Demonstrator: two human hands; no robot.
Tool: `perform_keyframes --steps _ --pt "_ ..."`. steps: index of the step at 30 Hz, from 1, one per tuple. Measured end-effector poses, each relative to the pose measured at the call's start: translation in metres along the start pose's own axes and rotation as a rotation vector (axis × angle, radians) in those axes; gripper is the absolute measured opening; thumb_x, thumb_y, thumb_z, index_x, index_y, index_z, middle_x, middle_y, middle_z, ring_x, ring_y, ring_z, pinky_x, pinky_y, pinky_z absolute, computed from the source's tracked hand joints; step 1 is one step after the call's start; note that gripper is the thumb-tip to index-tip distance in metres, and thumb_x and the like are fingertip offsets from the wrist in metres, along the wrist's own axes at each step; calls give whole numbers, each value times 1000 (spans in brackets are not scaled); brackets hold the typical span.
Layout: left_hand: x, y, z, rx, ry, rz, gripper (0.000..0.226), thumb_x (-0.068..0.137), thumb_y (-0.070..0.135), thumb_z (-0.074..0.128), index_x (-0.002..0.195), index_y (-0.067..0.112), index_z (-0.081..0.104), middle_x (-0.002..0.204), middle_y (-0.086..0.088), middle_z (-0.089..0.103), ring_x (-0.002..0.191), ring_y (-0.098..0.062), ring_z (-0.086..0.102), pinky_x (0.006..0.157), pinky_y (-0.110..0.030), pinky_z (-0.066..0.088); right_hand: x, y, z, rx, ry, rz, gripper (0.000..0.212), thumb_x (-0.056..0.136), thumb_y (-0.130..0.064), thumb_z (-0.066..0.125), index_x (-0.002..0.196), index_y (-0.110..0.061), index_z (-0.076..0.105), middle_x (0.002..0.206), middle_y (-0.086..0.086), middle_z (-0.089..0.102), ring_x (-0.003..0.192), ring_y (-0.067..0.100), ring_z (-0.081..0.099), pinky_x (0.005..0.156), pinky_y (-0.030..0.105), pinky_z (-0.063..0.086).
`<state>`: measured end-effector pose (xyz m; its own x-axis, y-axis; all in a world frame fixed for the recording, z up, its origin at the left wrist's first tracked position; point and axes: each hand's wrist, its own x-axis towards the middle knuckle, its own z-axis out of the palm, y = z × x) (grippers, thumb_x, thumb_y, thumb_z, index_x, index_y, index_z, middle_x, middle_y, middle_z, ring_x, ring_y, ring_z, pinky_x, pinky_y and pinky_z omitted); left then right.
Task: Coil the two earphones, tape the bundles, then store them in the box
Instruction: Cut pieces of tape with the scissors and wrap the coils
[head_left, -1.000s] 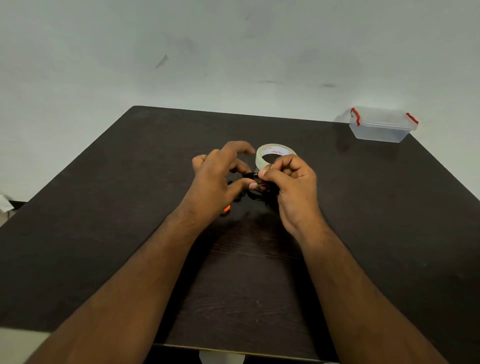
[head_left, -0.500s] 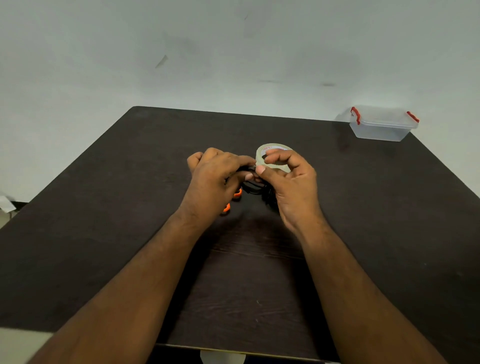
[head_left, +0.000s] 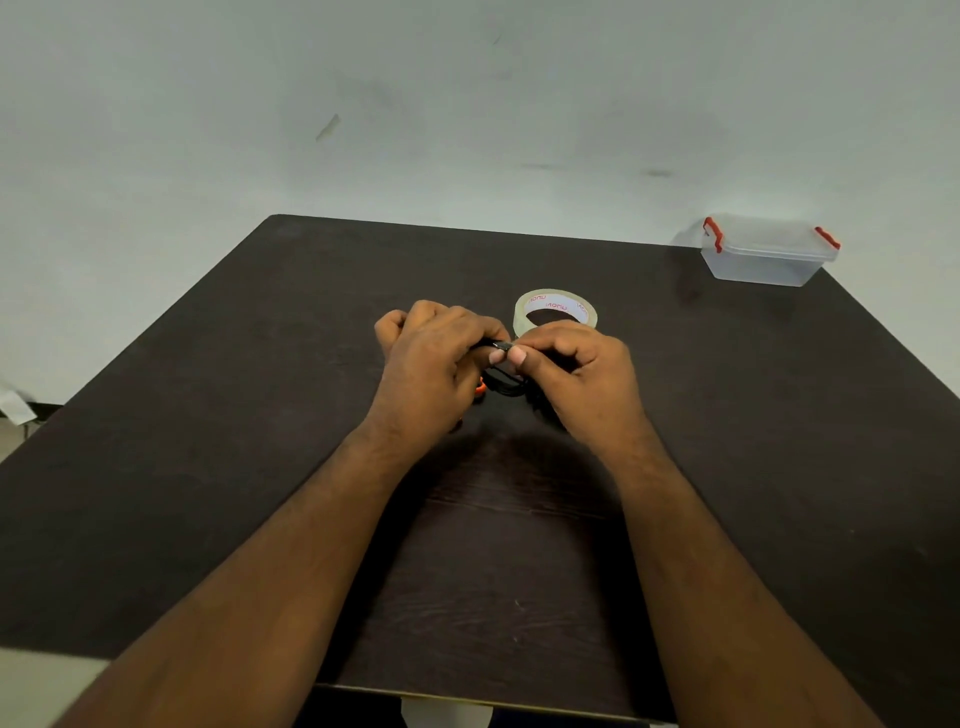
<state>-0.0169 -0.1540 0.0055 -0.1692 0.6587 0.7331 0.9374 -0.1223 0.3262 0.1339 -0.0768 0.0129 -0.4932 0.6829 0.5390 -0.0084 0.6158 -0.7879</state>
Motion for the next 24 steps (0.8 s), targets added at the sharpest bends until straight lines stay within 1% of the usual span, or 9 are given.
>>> perform_keyframes --steps 3,7,9,11,13,15,17,20,24 --pt "0 -2 0 -29 46 35 18 81 19 72 92 33 69 86 23 61 94 -4 47 78 -32 19 0 -3 -3 164 -37 203 14 82 -7 71 78 -19 76 77 1 75 79 15 68 77 34 55" --pt "1 1 -2 -116 90 78 10 79 24 76 88 28 76 93 22 66 98 -10 50 82 -38 23 -2 -10 -10 300 -92 238 14 80 2 70 78 -11 74 71 -3 74 73 6 69 67 16 52" --pt "2 5 -6 -180 21 81 13 76 26 78 89 27 77 101 19 65 102 -15 53 87 -41 28 -4 -11 -17 261 -98 234 14 78 2 73 76 -12 75 71 0 74 70 7 67 65 17 51" --pt "3 5 -12 -337 -156 16 21 75 23 79 96 25 76 109 13 67 109 -17 56 95 -47 38 -11 -10 -24 201 -104 231 14 77 1 75 77 -13 76 76 6 74 74 14 67 71 25 54" --pt "4 4 -18 -557 -279 -107 28 77 14 71 103 23 74 113 7 69 115 -13 56 98 -36 45 -22 -10 -28 148 -122 177 17 75 4 75 78 -13 76 78 4 74 77 13 68 76 25 53" --pt "3 4 -19 -732 -248 -260 35 74 5 59 100 21 75 109 4 70 111 -10 59 86 -22 51 -35 -9 -29 57 -148 75 16 73 6 76 79 -9 75 81 -1 74 81 7 68 81 18 50" --pt "2 7 -15 -671 -162 -327 36 72 0 55 94 19 76 101 4 71 105 -11 61 77 -15 51 -48 -8 -28 -35 -186 -9 11 72 5 78 79 -4 76 85 2 74 84 6 69 86 14 46" --pt "-2 5 -6 -387 -165 -260 38 71 -7 59 93 18 77 93 9 70 103 -10 58 89 -22 47 -56 -3 -29 -124 -262 -38 12 70 3 80 81 0 76 88 6 74 87 7 69 92 11 43" --pt "-3 1 -4 -296 -169 -270 35 68 7 54 90 21 78 87 18 67 97 11 53 93 -30 46 -56 -1 -32 -207 -343 -63 15 70 -5 83 84 -4 77 87 -4 72 86 4 69 94 20 48"
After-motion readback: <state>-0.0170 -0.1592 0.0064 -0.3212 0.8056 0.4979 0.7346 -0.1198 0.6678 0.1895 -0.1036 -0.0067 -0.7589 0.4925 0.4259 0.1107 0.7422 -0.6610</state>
